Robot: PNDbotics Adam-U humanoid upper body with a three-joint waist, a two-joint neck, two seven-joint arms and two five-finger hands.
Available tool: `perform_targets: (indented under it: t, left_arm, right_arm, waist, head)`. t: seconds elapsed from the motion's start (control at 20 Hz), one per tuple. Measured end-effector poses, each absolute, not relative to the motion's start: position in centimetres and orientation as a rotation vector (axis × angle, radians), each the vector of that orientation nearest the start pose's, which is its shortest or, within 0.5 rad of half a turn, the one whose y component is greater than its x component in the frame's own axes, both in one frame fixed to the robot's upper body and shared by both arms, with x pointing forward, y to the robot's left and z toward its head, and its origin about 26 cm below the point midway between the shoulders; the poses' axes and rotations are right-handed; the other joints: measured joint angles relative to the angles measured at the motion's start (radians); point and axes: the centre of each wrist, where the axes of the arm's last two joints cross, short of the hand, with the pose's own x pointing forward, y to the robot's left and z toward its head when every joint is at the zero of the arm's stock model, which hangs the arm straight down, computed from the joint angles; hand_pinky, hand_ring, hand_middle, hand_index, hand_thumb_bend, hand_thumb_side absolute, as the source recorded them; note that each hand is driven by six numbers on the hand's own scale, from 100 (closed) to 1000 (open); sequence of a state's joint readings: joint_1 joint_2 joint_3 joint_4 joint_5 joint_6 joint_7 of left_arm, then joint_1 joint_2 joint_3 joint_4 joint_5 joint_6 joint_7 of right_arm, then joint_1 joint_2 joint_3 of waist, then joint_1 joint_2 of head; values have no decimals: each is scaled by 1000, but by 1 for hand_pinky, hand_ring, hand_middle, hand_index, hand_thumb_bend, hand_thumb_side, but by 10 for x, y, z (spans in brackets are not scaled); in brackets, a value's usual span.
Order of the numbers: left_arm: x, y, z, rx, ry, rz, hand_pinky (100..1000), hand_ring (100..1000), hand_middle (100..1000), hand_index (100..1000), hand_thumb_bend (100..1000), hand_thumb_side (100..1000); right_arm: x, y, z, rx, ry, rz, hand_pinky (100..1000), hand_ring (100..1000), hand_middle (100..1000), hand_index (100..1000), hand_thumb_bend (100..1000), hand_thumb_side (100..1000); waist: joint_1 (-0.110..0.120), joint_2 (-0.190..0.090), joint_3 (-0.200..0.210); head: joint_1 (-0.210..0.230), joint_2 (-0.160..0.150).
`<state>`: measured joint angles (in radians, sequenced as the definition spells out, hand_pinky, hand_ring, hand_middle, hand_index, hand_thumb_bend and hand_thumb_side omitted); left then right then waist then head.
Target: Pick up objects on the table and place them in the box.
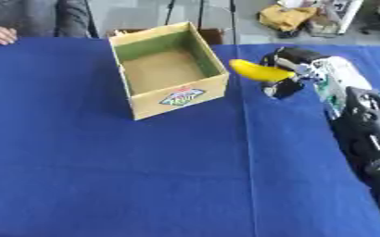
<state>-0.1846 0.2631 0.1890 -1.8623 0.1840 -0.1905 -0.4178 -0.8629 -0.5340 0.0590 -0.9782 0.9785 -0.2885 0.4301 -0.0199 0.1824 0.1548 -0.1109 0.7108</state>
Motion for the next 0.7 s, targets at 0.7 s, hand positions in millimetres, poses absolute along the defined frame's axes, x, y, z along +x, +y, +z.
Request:
perform_targets:
  t: [0.7]
  left_arm:
    - [301,318,143,-116,-2199,-508,552,467,539,672,219,1000]
  right_arm:
    - [475,-267,233,-921,-1483,1704,545,572,622,757,100,237]
  waist:
    - [-1,-19,44]
  head:
    - [-18,0]
